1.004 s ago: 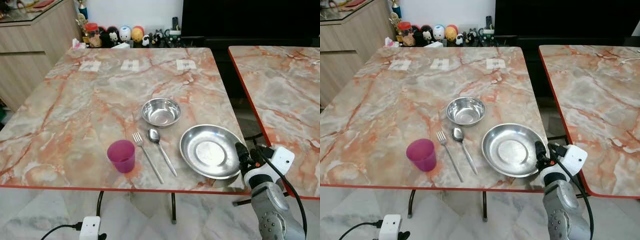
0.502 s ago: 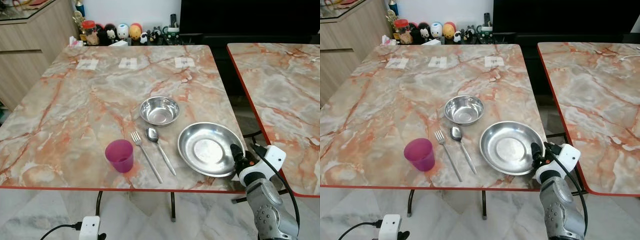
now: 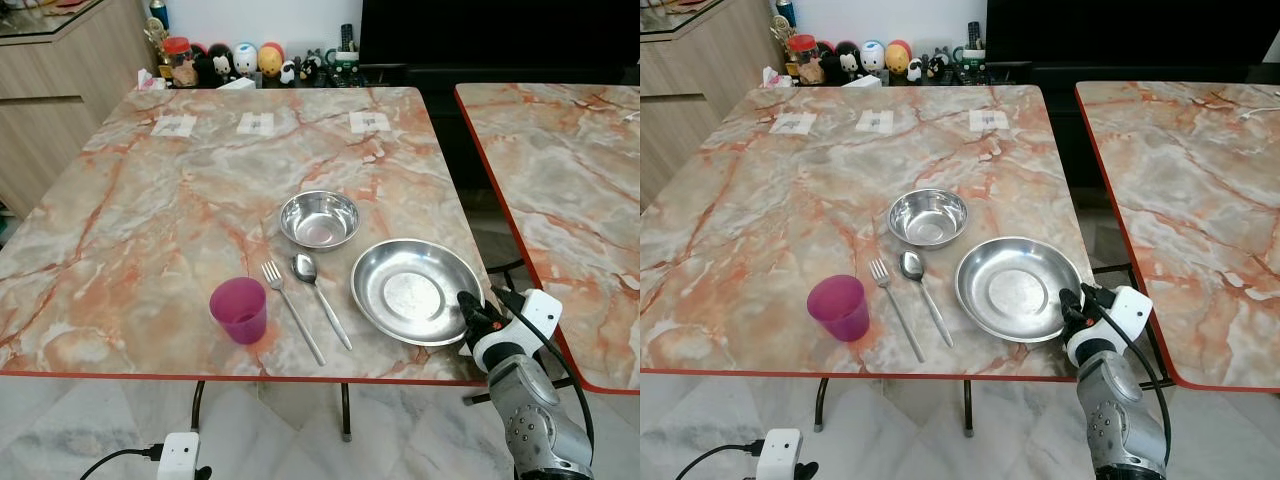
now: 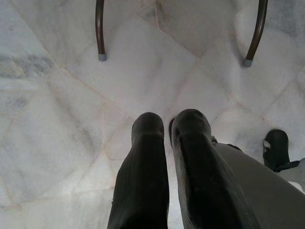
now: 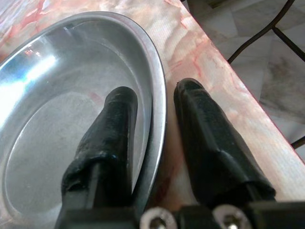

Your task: Setting the table

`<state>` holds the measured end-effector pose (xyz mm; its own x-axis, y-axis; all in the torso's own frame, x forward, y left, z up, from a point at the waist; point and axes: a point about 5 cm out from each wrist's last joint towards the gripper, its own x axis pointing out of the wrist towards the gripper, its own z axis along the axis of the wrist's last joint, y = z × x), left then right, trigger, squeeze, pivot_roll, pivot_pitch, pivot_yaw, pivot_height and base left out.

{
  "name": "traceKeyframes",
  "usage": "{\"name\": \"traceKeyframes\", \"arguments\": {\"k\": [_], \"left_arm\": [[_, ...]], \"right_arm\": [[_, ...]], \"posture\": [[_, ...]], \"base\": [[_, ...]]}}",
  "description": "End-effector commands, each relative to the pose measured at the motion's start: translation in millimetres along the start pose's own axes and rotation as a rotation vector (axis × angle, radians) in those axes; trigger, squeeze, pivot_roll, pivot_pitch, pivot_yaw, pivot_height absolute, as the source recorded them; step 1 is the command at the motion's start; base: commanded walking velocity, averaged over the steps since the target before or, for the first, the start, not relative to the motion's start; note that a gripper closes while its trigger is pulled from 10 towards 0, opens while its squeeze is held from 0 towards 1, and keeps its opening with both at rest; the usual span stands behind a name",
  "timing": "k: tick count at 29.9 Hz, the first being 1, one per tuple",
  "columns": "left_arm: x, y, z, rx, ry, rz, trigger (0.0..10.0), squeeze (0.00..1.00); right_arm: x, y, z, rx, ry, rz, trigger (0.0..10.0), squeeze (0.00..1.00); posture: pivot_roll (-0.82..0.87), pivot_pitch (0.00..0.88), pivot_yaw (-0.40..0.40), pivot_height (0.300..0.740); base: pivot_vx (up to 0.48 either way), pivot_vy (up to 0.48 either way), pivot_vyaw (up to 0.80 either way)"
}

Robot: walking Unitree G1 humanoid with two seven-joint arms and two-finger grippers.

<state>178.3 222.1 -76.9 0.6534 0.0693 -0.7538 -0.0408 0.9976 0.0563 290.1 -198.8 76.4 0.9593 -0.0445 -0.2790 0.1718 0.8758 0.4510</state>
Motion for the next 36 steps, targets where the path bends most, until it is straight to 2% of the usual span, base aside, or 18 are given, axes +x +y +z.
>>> {"name": "traceKeyframes", "arguments": {"k": [1, 11, 16, 17, 20, 23, 24, 28, 36], "left_arm": [[-1.6, 3.7, -5, 0.018, 0.020, 0.005, 10.0, 0.00], [-0.8, 1.9, -2, 0.048, 0.015, -0.004, 10.0, 0.00], [-0.2, 0.6, -1, 0.052, 0.012, -0.007, 10.0, 0.00], [-0.1, 0.2, -1, 0.054, 0.011, -0.009, 10.0, 0.00], [0.3, -1.1, 0, 0.058, 0.010, -0.012, 10.0, 0.00], [0.5, -1.7, 0, 0.063, 0.011, -0.014, 10.0, 0.00], [0.5, -1.6, 0, 0.068, 0.012, -0.014, 10.0, 0.00], [0.3, -1.7, 0, 0.074, 0.015, -0.013, 10.0, 0.00], [0.4, -2.9, -1, 0.071, 0.015, -0.003, 10.0, 0.00]], "right_arm": [[0.2, -0.3, -4, -0.005, 0.014, -0.007, 0.0, 0.00], [0.7, -0.7, -1, 0.000, -0.011, -0.028, 0.0, 0.00], [-4.1, -5.9, 5, 0.022, -0.087, -0.077, 0.0, 0.00], [-6.7, -8.3, 8, 0.018, -0.118, -0.096, 0.0, 0.00], [-19.3, -19.1, 12, 0.083, -0.214, -0.165, 0.0, 0.00], [-25.8, -21.9, 15, 0.094, -0.272, -0.176, 0.0, 0.00], [-28.5, -20.6, 21, 0.092, -0.321, -0.163, 0.0, 0.00], [-29.3, -13.3, 33, 0.102, -0.405, -0.117, 0.0, 0.00], [-24.4, 3.0, 53, 0.135, -0.517, -0.025, 0.0, 0.00]], "posture": [[-0.10, 0.104, 0.019, 0.740], [-0.09, 0.101, 0.017, 0.740], [-0.09, 0.099, 0.018, 0.740], [-0.10, 0.099, 0.019, 0.740], [-0.11, 0.098, 0.021, 0.740], [-0.11, 0.097, 0.024, 0.740], [-0.11, 0.096, 0.026, 0.740], [-0.12, 0.095, 0.026, 0.740], [-0.13, 0.094, 0.019, 0.740]], "base": [[0.000, 0.000, 0.00], [0.000, 0.000, 0.00], [0.000, 0.000, 0.00], [0.000, 0.000, 0.00], [0.000, 0.000, 0.00], [0.000, 0.000, 0.00], [0.000, 0.000, 0.00], [0.000, 0.000, 0.00], [0.000, 0.000, 0.00]]}}
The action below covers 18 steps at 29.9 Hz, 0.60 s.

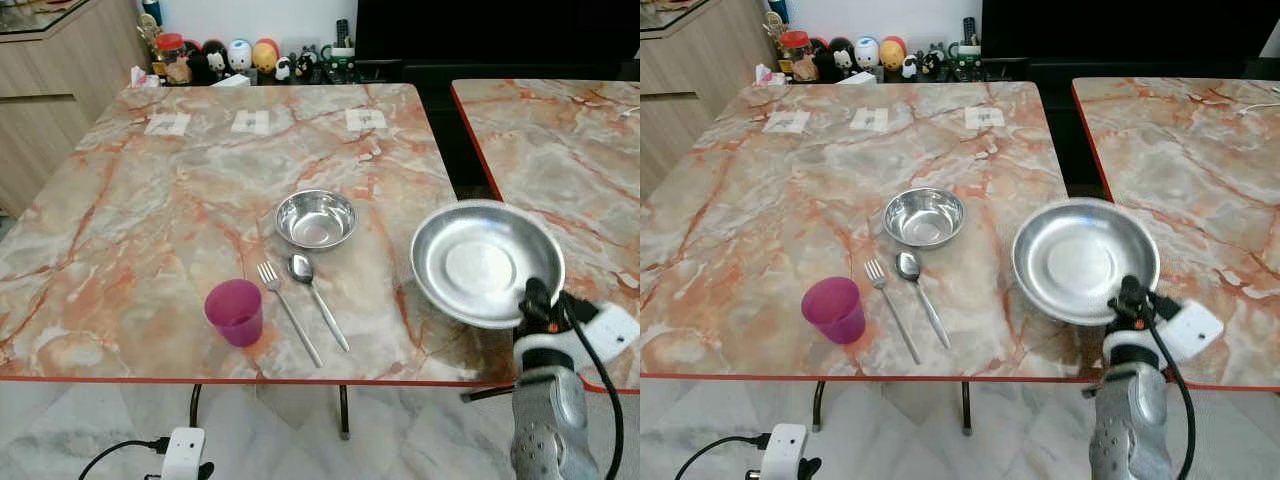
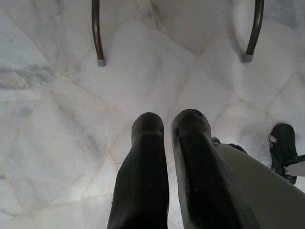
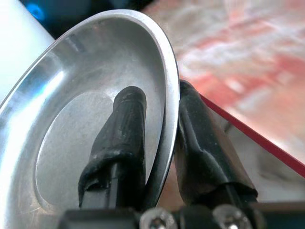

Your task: Setting the table

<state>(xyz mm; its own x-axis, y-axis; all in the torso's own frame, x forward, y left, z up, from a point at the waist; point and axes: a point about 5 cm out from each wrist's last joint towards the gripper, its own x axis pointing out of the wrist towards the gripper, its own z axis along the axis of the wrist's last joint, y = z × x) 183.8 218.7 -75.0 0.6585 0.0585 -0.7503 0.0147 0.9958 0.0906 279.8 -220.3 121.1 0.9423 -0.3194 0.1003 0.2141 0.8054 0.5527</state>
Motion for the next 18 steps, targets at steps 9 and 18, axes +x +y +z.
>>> {"name": "traceKeyframes", "arguments": {"k": [9, 18], "left_arm": [[-1.0, 1.4, -5.1, 0.010, 0.027, 0.019, 10.0, 0.00], [0.0, -0.2, -2.4, 0.029, 0.023, 0.011, 10.0, 0.00]], "right_arm": [[5.2, 16.0, -1.2, -0.018, -0.015, 0.069, 10.0, 0.00], [9.2, 16.5, 0.8, -0.021, -0.030, 0.068, 10.0, 0.00]], "posture": [[-0.16, 0.073, 0.021, 0.740], [-0.14, 0.072, 0.038, 0.740]], "base": [[0.000, -0.036, 0.00], [0.000, -0.342, 0.00]]}}
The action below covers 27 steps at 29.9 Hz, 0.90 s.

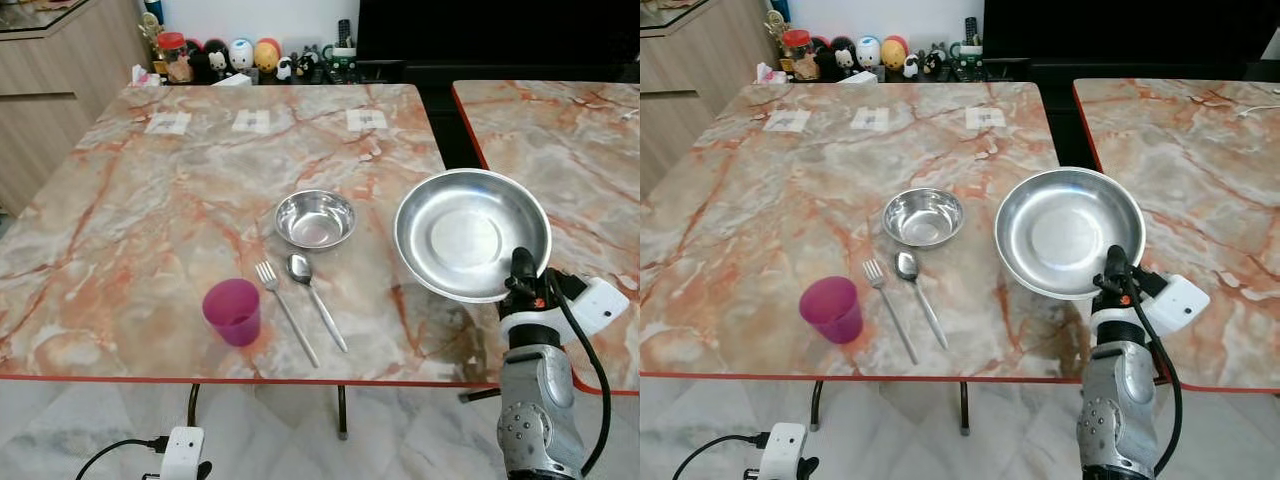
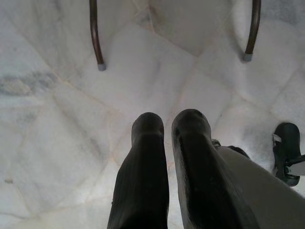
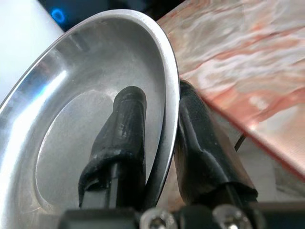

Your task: Setting the table

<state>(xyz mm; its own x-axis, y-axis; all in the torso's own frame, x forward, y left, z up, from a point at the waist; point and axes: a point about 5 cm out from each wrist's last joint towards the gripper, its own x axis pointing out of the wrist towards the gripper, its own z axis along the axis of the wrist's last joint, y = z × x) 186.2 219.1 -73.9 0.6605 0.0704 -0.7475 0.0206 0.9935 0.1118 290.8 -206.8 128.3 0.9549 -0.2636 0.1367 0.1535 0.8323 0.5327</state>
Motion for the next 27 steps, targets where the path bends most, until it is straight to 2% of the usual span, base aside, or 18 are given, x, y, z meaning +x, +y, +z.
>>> {"name": "traceKeyframes", "arguments": {"k": [1, 11, 27], "left_arm": [[-0.5, -0.5, -3.7, 0.008, 0.022, 0.001, 10.0, 0.00], [0.3, 0.5, -0.5, -0.005, 0.013, 0.011, 10.0, 0.00], [-1.1, 6.0, -4.1, 0.003, 0.031, 0.012, 10.0, 0.00]], "right_arm": [[2.5, -1.7, 3.6, -0.005, -0.030, -0.003, 10.0, 0.00], [7.2, 2.3, 0.8, -0.009, -0.014, 0.010, 10.0, 0.00], [7.3, -5.4, 5.0, -0.022, -0.041, -0.015, 10.0, 0.00]], "posture": [[-0.13, 0.073, 0.036, 0.740], [-0.12, 0.077, 0.026, 0.740], [-0.13, 0.078, 0.038, 0.740]], "base": [[0.000, -0.401, 0.00], [0.000, -0.404, 0.00], [0.000, -0.409, 0.00]]}}
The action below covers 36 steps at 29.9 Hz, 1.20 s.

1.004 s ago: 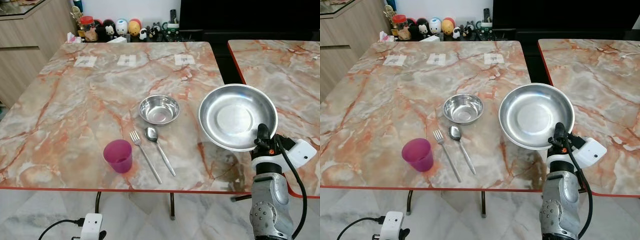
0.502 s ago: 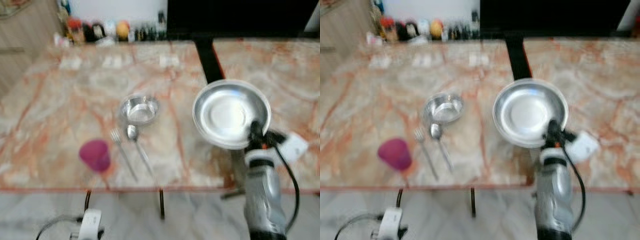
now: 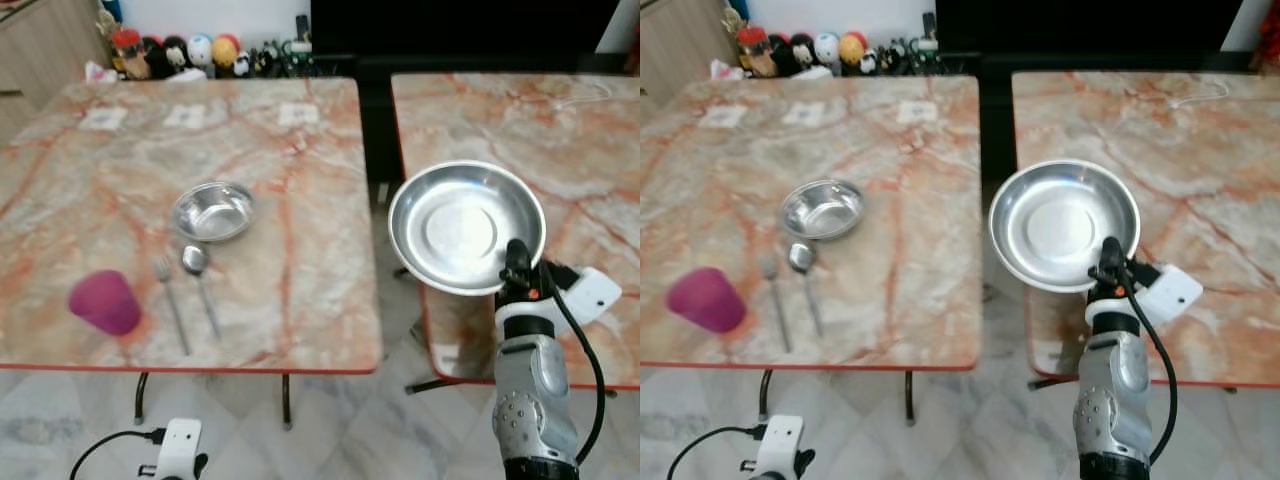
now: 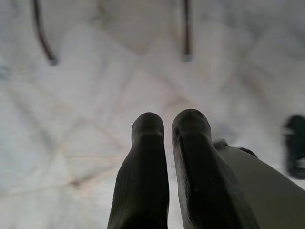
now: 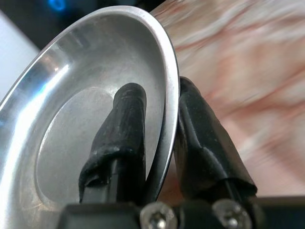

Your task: Setting the table

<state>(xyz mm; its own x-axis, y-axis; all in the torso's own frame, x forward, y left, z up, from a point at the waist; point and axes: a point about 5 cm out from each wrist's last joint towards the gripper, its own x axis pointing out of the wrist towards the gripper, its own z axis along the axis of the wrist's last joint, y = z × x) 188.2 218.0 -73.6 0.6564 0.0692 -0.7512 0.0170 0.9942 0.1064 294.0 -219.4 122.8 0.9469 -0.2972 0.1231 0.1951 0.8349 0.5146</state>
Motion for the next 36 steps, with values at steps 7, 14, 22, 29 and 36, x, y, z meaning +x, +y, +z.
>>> {"name": "traceKeyframes", "arguments": {"k": [7, 14, 22, 29, 36], "left_arm": [[-2.1, 7.1, -6, 0.016, 0.026, 0.013, 10.0, 0.00], [-2.1, 6.7, -6, 0.021, 0.027, 0.011, 10.0, 0.00], [-2.2, 6.6, -7, 0.022, 0.029, 0.010, 10.0, 0.00], [-2.2, 6.4, -7, 0.028, 0.028, 0.008, 10.0, 0.00], [-1.8, 6.1, -5, 0.028, 0.026, 0.012, 10.0, 0.00]], "right_arm": [[1.2, 6.7, 3, 0.017, -0.032, 0.012, 10.0, 0.00], [-0.7, 5.0, 2, 0.020, -0.031, 0.007, 10.0, 0.00], [-1.4, 2.5, 3, 0.016, -0.035, -0.009, 10.0, 0.00], [-5.1, -1.4, 1, 0.018, -0.035, -0.034, 10.0, 0.00], [-8.8, -6.1, -1, 0.014, -0.022, -0.067, 10.0, 0.00]], "posture": [[-0.13, 0.075, 0.043, 0.740], [-0.13, 0.076, 0.045, 0.740], [-0.13, 0.080, 0.047, 0.740], [-0.13, 0.082, 0.054, 0.740], [-0.13, 0.087, 0.057, 0.740]], "base": [[0.000, -0.417, 0.00], [0.000, -0.416, 0.00], [0.000, -0.416, 0.00], [0.000, -0.412, 0.00], [0.000, -0.057, 0.00]]}}
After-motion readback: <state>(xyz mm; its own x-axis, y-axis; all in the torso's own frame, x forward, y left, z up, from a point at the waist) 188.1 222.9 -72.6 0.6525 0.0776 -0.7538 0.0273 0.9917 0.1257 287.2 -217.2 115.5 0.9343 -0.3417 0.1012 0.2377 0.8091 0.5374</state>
